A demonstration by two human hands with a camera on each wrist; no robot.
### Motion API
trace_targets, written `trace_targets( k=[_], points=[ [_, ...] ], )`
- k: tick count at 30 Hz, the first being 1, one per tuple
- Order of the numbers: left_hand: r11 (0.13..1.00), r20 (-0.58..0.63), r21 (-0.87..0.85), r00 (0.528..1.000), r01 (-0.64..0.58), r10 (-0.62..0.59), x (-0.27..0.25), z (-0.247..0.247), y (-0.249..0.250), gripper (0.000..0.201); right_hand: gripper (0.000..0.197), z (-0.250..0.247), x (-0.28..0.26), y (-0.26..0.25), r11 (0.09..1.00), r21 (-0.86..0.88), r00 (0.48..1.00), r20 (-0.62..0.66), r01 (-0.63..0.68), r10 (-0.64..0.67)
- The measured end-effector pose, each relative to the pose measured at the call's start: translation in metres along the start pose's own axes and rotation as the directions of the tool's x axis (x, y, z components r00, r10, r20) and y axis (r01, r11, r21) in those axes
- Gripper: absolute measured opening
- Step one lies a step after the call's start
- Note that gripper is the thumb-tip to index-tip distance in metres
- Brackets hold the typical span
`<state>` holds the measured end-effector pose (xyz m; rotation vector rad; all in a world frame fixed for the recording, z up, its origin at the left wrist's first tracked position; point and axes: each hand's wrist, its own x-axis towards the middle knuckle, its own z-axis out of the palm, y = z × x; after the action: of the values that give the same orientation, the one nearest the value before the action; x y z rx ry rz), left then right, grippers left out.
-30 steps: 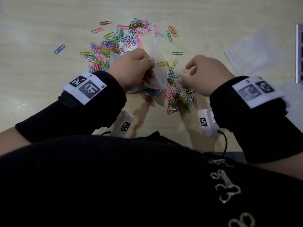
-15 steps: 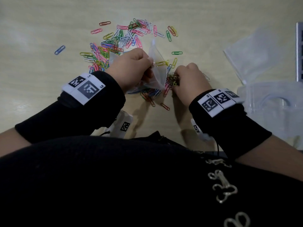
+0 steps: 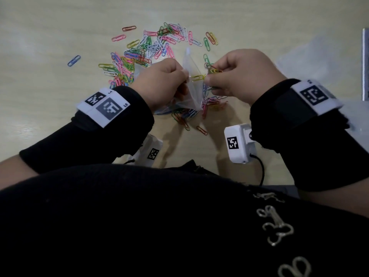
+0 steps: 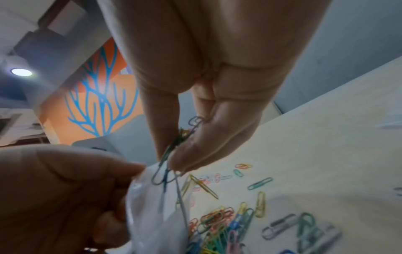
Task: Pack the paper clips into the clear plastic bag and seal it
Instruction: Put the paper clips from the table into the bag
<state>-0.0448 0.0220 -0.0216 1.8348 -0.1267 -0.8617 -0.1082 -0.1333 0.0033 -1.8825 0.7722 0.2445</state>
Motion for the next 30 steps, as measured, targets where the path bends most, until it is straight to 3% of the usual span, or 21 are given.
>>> trace_targets(
  k=[6,9,13,15,20,24,28,30],
  points=[
    [0.999,0.004,0.046,1.0,-0.018,0.017,0.0,0.001,0.0,0.023,0.018,0.012,-0.004,-0.019,0.972,-0.231,0.993,0.114,0.038,-0.011],
    [0.998,-0.018,0.055,1.0,-0.018,0.019,0.0,0.0,0.0,0.025,0.024,0.012,-0.003,-0.022,0.984,-0.174,0.989,0.15,0.036,-0.01],
    [1.0,-0.012,-0.003,1.0,-0.012,0.012,-0.002,0.0,0.003,0.028,0.021,0.01,-0.002,-0.021,0.972,-0.188,0.99,-0.002,0.138,-0.141],
    [0.999,0.01,-0.05,1.0,-0.012,0.012,-0.002,0.001,0.003,0.029,0.017,0.011,0.002,-0.017,0.966,-0.223,0.985,-0.084,0.127,-0.149],
    [0.997,0.017,-0.071,1.0,-0.021,0.022,-0.002,0.001,0.004,0.03,0.036,0.019,0.003,-0.005,0.945,-0.305,0.99,0.107,0.122,-0.093],
    [0.998,0.013,-0.068,1.0,-0.018,0.019,-0.001,-0.002,0.005,0.029,0.049,0.024,0.006,-0.006,0.97,-0.239,0.994,0.111,0.04,-0.014],
    [0.997,0.008,-0.078,1.0,-0.014,0.014,0.0,-0.002,0.004,0.029,0.027,0.015,0.007,-0.005,0.999,-0.052,0.996,0.09,-0.012,0.017],
    [0.997,-0.002,-0.08,1.0,-0.004,0.004,0.0,-0.002,0.004,0.029,0.023,0.009,0.014,0.001,0.975,-0.221,0.999,0.004,0.034,-0.034]
  ],
)
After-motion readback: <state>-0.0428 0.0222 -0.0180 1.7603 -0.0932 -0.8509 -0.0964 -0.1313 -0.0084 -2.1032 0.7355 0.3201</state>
